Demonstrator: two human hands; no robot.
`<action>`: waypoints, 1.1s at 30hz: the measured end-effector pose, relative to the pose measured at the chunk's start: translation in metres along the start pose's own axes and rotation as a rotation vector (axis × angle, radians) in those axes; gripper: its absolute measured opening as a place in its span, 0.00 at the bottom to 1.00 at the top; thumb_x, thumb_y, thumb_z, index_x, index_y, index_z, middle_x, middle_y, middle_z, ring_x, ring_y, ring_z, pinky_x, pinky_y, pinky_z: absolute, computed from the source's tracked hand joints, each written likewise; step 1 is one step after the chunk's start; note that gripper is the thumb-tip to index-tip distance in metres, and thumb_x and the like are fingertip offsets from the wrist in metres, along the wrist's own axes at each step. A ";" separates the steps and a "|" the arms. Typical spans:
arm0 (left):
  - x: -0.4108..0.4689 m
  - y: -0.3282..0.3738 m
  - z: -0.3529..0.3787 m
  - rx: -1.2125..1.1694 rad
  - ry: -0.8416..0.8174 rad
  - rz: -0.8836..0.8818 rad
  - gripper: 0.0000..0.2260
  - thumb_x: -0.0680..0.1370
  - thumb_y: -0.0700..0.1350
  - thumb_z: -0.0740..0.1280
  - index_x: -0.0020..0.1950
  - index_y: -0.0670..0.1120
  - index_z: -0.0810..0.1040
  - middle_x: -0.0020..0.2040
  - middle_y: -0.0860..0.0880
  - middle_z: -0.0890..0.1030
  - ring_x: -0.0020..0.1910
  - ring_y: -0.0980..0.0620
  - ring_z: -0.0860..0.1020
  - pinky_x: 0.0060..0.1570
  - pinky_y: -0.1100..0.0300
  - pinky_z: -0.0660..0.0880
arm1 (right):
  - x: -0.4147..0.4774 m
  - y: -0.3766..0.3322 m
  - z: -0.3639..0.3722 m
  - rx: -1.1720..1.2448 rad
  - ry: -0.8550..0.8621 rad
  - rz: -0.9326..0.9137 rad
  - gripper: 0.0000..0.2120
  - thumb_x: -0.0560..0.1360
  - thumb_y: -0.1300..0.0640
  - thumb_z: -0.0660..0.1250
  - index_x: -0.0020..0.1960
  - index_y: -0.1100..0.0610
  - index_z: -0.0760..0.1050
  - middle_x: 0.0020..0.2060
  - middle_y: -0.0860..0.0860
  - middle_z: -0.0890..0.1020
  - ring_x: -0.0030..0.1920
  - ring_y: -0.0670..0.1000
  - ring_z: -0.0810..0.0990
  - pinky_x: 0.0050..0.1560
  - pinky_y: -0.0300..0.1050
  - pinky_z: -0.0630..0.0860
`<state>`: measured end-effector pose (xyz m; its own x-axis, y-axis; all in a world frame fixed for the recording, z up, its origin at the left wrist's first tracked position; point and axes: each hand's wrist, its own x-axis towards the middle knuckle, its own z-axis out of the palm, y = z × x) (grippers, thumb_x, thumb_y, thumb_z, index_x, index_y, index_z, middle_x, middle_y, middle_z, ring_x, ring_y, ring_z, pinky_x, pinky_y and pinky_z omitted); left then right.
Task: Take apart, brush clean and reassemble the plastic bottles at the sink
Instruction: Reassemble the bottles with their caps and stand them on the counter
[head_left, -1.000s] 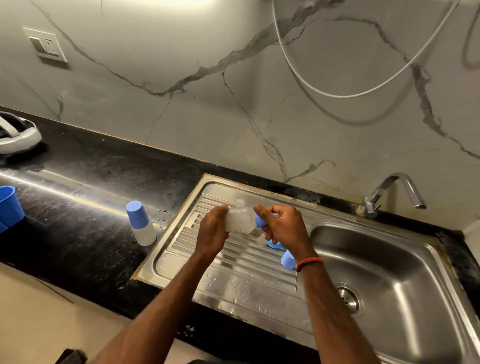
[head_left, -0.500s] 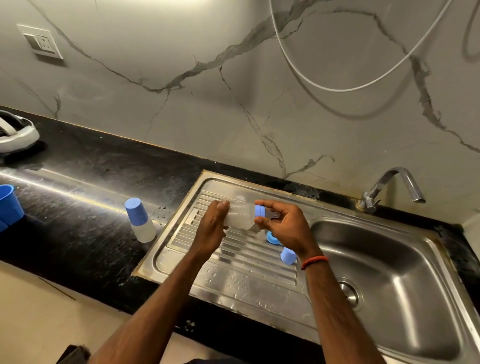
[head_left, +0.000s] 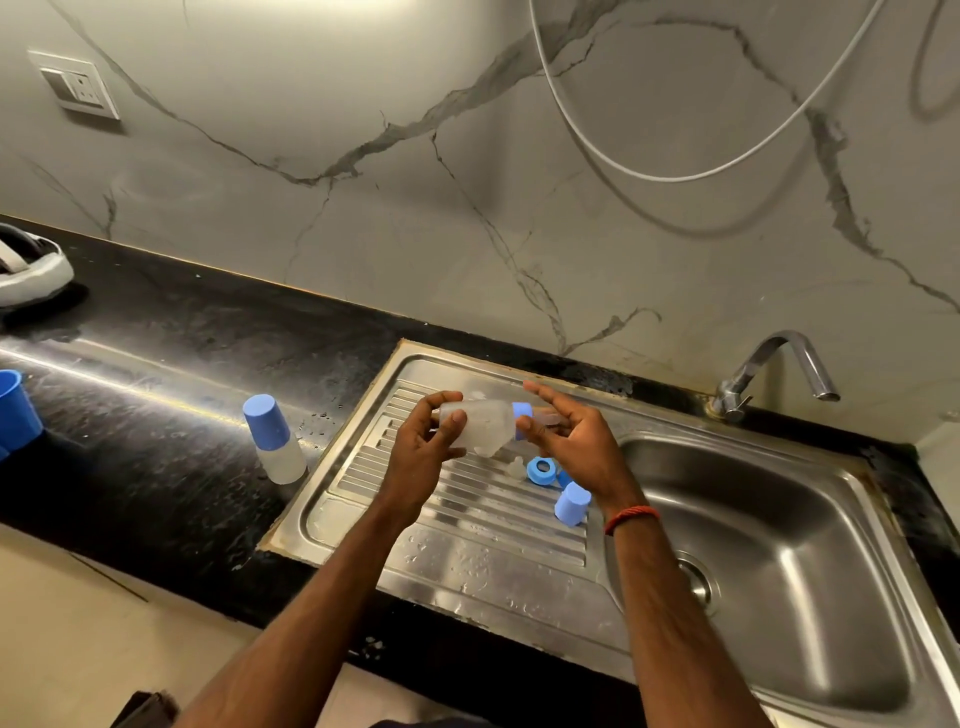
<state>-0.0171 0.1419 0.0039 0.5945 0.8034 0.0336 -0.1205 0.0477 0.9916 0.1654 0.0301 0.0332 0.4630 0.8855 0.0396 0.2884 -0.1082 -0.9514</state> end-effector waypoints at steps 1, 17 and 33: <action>0.000 -0.002 0.001 0.020 0.014 -0.016 0.16 0.79 0.55 0.68 0.65 0.52 0.73 0.64 0.44 0.76 0.60 0.43 0.79 0.50 0.55 0.82 | 0.001 0.004 -0.002 -0.021 0.022 0.013 0.31 0.72 0.43 0.71 0.73 0.47 0.71 0.56 0.46 0.84 0.56 0.44 0.82 0.57 0.40 0.79; -0.006 -0.019 -0.011 0.089 0.095 -0.206 0.11 0.82 0.48 0.66 0.65 0.52 0.76 0.59 0.45 0.78 0.54 0.46 0.81 0.47 0.55 0.79 | -0.021 0.095 -0.009 -0.713 -0.064 0.339 0.20 0.75 0.57 0.72 0.66 0.50 0.77 0.61 0.54 0.80 0.58 0.53 0.79 0.59 0.47 0.75; 0.002 -0.011 -0.015 -0.107 0.211 -0.245 0.14 0.84 0.58 0.59 0.61 0.51 0.76 0.56 0.43 0.80 0.47 0.44 0.82 0.47 0.52 0.80 | 0.005 -0.015 -0.040 -0.035 0.023 -0.134 0.14 0.74 0.60 0.74 0.59 0.53 0.80 0.51 0.50 0.85 0.50 0.52 0.85 0.51 0.49 0.83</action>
<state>-0.0265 0.1521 -0.0091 0.4396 0.8651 -0.2414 -0.0844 0.3074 0.9478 0.1965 0.0180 0.0603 0.4374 0.8826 0.1725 0.3776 -0.0062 -0.9259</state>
